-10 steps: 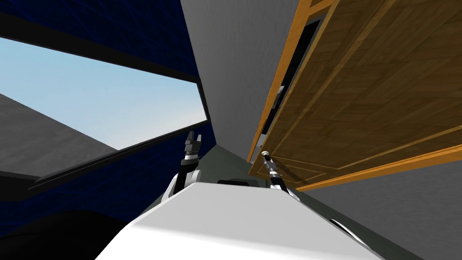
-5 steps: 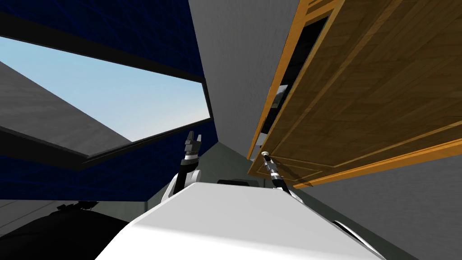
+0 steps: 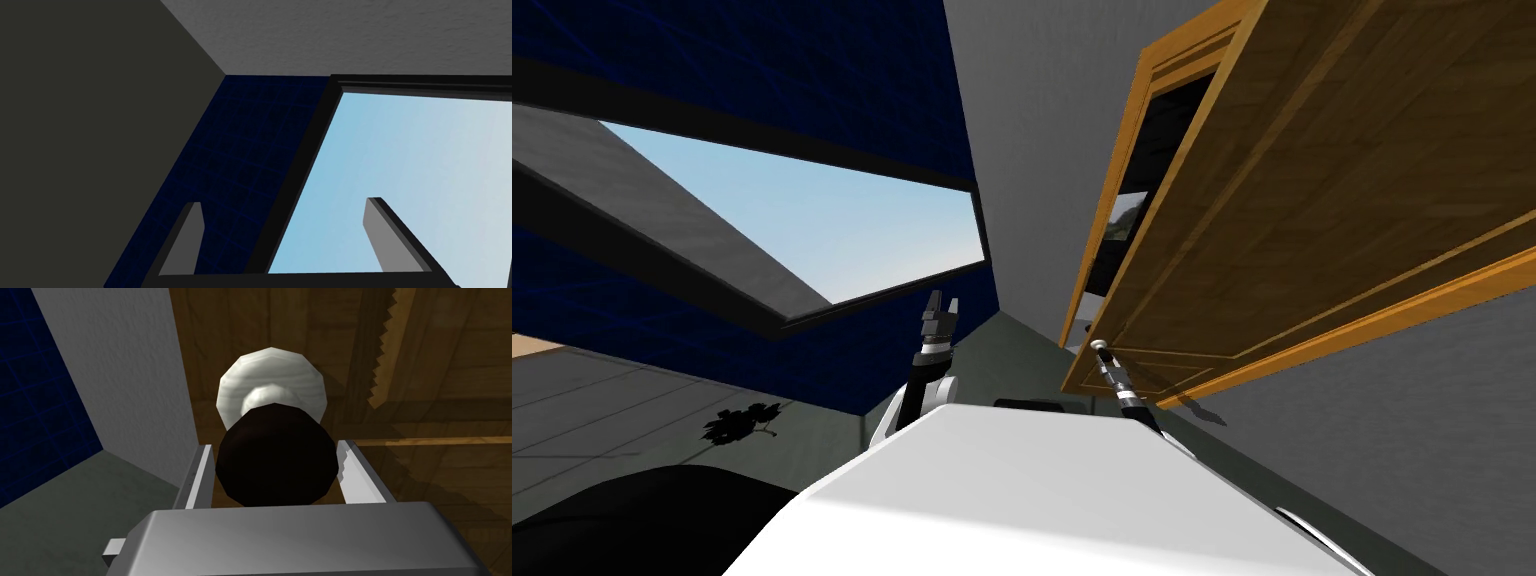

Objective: Pull the door open

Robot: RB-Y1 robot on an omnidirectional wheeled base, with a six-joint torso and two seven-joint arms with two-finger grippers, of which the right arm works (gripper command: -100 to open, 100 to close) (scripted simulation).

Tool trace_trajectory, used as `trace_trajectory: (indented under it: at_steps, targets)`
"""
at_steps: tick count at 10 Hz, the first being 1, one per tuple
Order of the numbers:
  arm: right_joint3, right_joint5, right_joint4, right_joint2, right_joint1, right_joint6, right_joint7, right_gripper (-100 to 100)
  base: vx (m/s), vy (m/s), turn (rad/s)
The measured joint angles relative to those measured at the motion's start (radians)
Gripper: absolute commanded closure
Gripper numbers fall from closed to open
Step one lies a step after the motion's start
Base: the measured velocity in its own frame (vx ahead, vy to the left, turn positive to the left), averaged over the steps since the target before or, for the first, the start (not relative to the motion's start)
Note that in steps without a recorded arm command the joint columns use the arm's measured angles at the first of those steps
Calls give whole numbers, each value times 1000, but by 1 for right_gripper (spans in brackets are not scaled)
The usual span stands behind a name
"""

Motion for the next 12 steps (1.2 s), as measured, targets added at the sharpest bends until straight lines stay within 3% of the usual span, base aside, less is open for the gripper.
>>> trace_trajectory:
  at_steps: [3,8,10,12]
  targets:
    - [24,12,-14,-27,27,-39,-24,100,-224,-74,133]
    - [71,37,33,-56,46,-129,-77,100,-163,-65,97]
    - [80,40,48,-57,47,-144,-84,100,-194,-62,193]
    - [85,39,42,-73,57,-162,-93,100,-224,-65,144]
